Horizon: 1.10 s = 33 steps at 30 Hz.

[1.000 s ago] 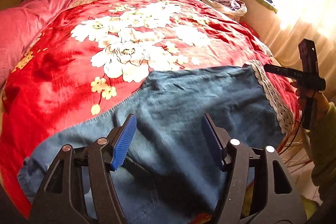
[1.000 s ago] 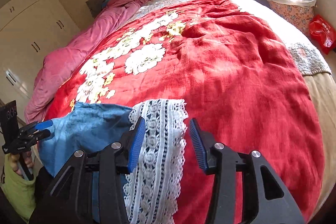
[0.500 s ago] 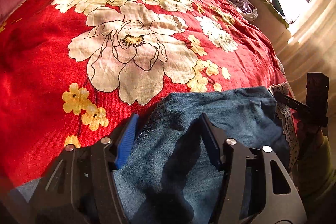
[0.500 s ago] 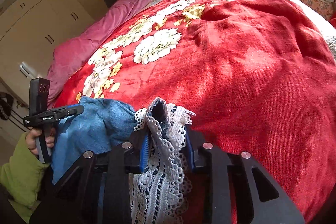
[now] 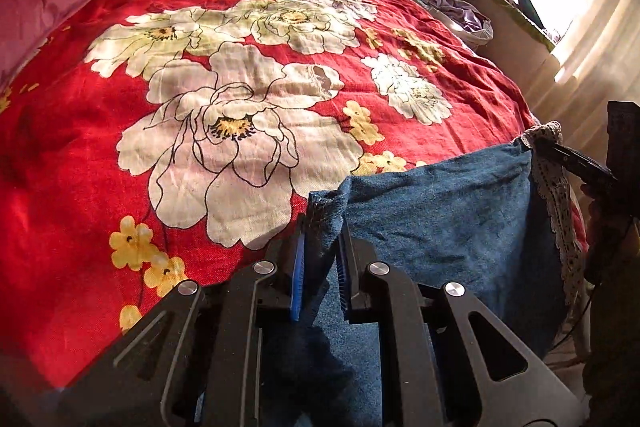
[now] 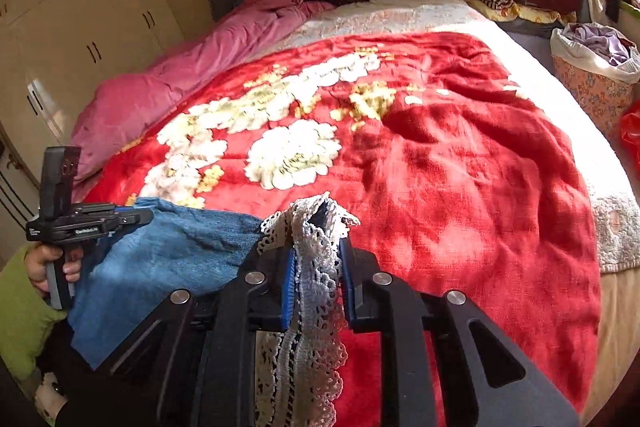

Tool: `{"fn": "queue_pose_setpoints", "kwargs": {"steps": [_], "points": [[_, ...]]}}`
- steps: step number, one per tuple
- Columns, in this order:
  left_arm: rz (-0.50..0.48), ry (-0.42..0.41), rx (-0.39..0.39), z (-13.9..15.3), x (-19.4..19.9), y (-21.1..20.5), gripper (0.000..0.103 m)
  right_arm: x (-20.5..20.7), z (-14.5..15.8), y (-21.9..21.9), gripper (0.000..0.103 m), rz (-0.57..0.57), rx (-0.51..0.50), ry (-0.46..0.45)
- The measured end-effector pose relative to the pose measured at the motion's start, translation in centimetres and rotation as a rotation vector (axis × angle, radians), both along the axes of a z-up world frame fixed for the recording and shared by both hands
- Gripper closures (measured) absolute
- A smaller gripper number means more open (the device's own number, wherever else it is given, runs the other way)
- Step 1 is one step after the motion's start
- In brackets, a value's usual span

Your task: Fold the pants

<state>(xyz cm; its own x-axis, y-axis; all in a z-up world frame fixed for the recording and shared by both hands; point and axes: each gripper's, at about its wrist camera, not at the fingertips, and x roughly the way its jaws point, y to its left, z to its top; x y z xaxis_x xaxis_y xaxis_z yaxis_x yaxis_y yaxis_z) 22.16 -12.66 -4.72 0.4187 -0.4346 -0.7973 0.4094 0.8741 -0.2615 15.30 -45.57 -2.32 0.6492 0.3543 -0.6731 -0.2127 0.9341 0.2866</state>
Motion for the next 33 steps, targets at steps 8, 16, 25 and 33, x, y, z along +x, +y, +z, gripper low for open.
{"fn": "queue_pose_setpoints", "kwargs": {"steps": [8,16,25,33], "points": [[0.001,-0.012,-0.027,-0.7,-0.7,1.0,0.086,0.7,-2.6,-0.1,0.070,-0.046,-0.014,0.077],[0.002,-0.052,-0.074,2.8,-5.8,3.8,0.061,-7.5,3.0,-1.5,0.051,-0.117,-0.037,-0.071],[0.061,-0.078,-0.099,3.5,-13.9,8.9,0.059,-15.9,0.2,-0.4,0.051,-0.103,0.062,0.017],[0.216,-0.106,0.017,3.5,-17.8,14.4,0.051,-15.6,-2.2,-0.2,0.051,-0.124,0.106,0.081]]}}
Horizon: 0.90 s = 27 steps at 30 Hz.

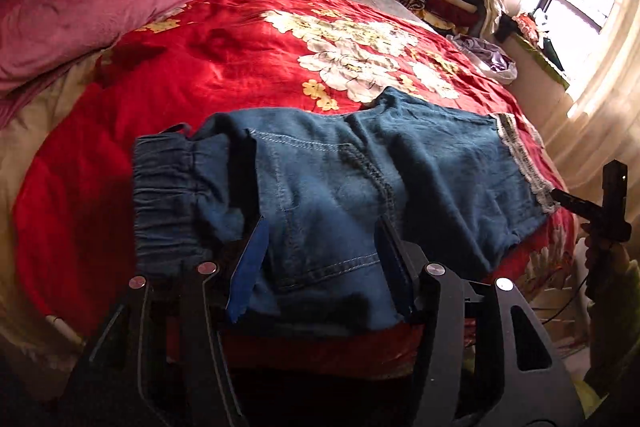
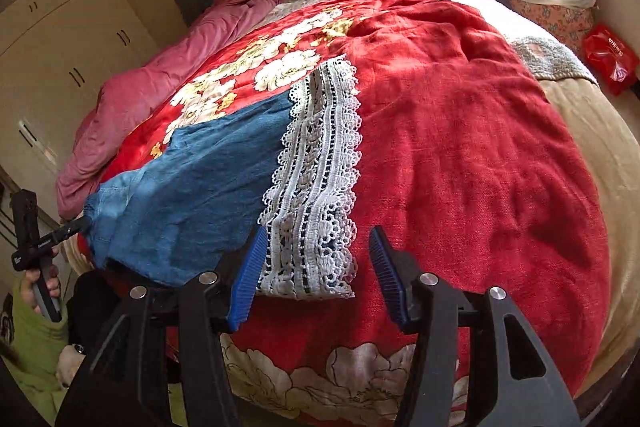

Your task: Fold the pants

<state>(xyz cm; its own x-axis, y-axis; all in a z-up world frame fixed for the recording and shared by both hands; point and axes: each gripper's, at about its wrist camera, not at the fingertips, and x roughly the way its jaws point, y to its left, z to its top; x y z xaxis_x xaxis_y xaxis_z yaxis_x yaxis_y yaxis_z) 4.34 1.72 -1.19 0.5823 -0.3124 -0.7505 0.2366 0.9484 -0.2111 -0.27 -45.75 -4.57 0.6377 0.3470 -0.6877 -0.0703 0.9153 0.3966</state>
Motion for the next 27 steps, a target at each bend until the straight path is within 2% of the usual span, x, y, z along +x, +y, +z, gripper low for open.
{"fn": "queue_pose_setpoints", "kwargs": {"steps": [2,6,8,10,12,15,20,24,27], "points": [[0.053,-0.007,0.131,-0.6,-0.2,0.3,0.049,0.4,-1.1,0.3,0.053,0.012,0.017,0.031],[0.064,0.024,0.175,-2.3,-0.1,1.1,0.049,0.5,-2.1,1.8,0.083,0.051,-0.036,0.034],[0.058,0.010,0.233,-2.7,-0.2,1.0,0.050,0.2,-1.4,1.9,0.087,0.047,-0.045,0.015],[0.067,0.009,0.249,-2.7,-0.1,1.4,0.050,-0.4,-0.2,1.9,0.090,0.050,-0.104,-0.014],[0.072,0.013,0.225,-2.7,-0.1,2.0,0.051,-0.6,0.2,1.5,0.090,0.052,-0.156,-0.011],[0.068,0.015,0.197,-2.8,-0.1,2.4,0.051,-0.3,-1.6,1.5,0.088,0.067,-0.174,0.043],[0.065,0.012,0.184,-2.9,-0.1,2.6,0.051,-0.3,-2.3,1.4,0.083,0.047,-0.137,0.040],[0.066,0.005,0.184,-2.8,-0.2,2.4,0.051,-0.7,-1.1,0.6,0.065,0.016,-0.139,0.028],[0.069,-0.006,0.192,-2.2,-0.5,2.0,0.051,-1.4,0.2,-0.1,0.056,-0.026,-0.170,0.002]]}}
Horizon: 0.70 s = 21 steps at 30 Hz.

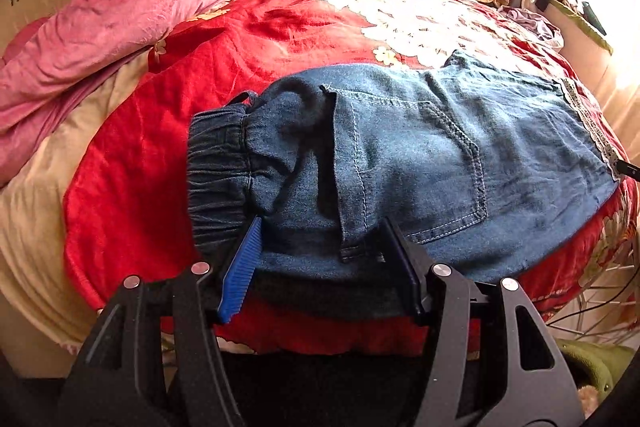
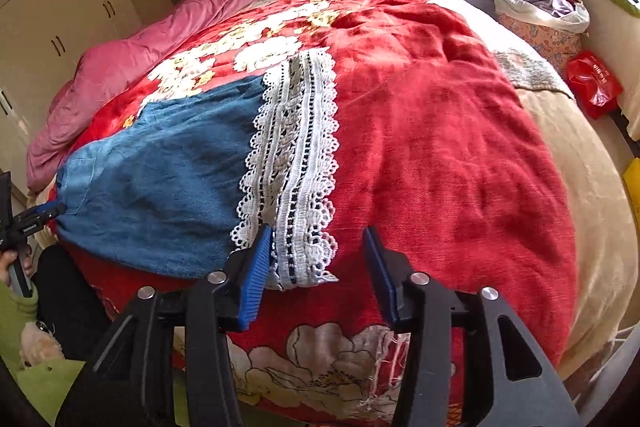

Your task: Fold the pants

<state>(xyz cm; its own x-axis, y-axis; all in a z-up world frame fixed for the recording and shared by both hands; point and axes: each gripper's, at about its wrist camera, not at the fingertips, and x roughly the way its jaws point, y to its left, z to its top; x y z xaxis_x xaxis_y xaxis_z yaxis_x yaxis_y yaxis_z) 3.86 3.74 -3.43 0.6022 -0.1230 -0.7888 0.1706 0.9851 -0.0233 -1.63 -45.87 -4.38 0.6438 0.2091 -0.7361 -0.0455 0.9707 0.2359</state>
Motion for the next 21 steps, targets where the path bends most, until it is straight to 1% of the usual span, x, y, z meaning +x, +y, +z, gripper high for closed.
{"fn": "queue_pose_setpoints", "kwargs": {"steps": [3,4,5,6,10,13,15,16,18,19,21], "points": [[0.000,-0.026,0.000,1.4,-0.5,-0.5,0.049,-0.7,1.4,-0.4,0.055,-0.025,-0.007,-0.042],[-0.001,-0.041,0.007,2.0,-0.8,-0.7,0.048,-0.9,2.0,-0.3,0.052,-0.033,-0.016,-0.060],[0.002,-0.056,0.018,2.5,-0.9,-1.0,0.043,-1.0,2.7,-0.1,0.044,-0.040,-0.026,-0.083],[-0.002,-0.071,0.025,3.0,-1.2,-1.4,0.041,-1.2,3.4,0.2,0.039,-0.036,-0.033,-0.110],[-0.043,-0.113,0.006,4.7,-1.6,-3.2,0.037,-0.7,5.1,2.9,0.039,0.029,-0.020,-0.176],[-0.092,-0.123,0.018,5.2,-1.1,-5.6,0.032,0.1,5.1,6.0,0.039,0.106,-0.020,-0.188],[-0.139,-0.129,-0.005,5.0,-0.5,-7.2,0.026,0.9,4.7,8.2,0.039,0.163,-0.024,-0.186],[-0.156,-0.120,-0.024,4.7,0.1,-7.9,0.025,1.3,4.5,9.2,0.039,0.176,-0.029,-0.181],[-0.175,-0.091,-0.038,4.1,1.0,-9.3,0.024,2.3,3.7,11.2,0.039,0.221,-0.036,-0.156],[-0.198,-0.092,-0.051,3.9,1.4,-10.0,0.024,2.7,3.3,12.0,0.039,0.233,-0.040,-0.148],[-0.226,-0.089,-0.040,3.3,2.1,-11.8,0.023,3.5,2.4,13.7,0.039,0.273,-0.057,-0.124]]}}
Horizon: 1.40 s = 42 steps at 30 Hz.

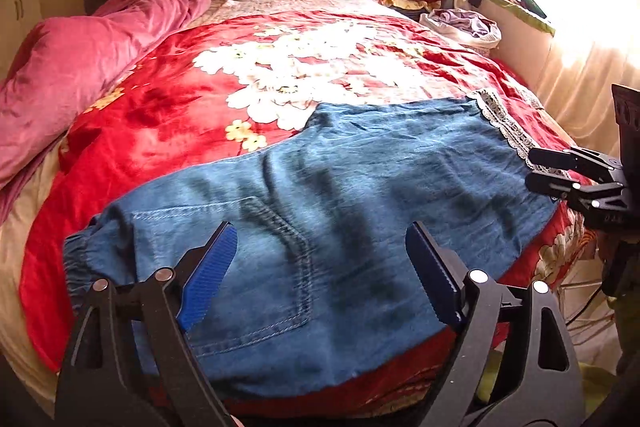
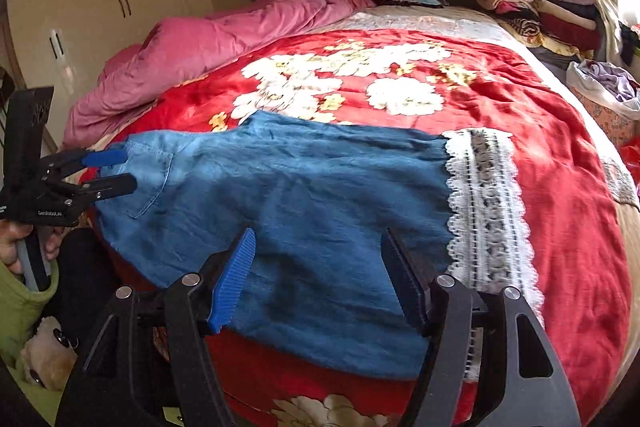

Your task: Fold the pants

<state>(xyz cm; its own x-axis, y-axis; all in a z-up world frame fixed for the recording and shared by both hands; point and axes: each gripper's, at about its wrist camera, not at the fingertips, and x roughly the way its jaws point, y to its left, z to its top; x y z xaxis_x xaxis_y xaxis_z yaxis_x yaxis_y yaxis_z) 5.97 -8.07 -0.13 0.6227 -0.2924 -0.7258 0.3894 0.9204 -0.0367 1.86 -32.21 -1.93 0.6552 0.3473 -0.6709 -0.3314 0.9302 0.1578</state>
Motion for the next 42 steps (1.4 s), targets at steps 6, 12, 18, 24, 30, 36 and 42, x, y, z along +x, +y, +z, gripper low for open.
{"fn": "queue_pose_setpoints", "kwargs": {"steps": [6,12,18,24,30,36,42], "points": [[-0.063,0.047,0.065,-3.1,1.5,-3.6,0.023,1.2,-2.4,2.8,0.039,0.012,-0.181,0.000],[-0.019,0.083,0.109,-5.8,2.3,-2.2,0.019,1.9,-4.8,-0.6,0.039,-0.091,-0.189,0.073],[-0.014,0.071,0.090,-5.5,2.1,-2.0,0.018,1.9,-4.4,-1.2,0.039,-0.103,-0.137,0.082],[-0.038,0.058,0.051,-3.6,1.0,-2.2,0.018,-0.1,-2.2,-2.9,0.025,-0.142,0.024,0.037],[-0.064,0.037,0.021,-1.3,0.2,-3.2,0.015,-2.1,0.0,-4.5,0.025,-0.185,0.019,-0.018],[-0.090,0.020,0.035,-0.1,0.3,-4.6,0.014,-2.8,0.9,-6.7,0.025,-0.251,0.036,-0.044],[-0.121,0.007,0.037,1.2,1.3,-6.6,0.014,-3.4,1.2,-8.4,0.025,-0.285,0.055,-0.059]]}}
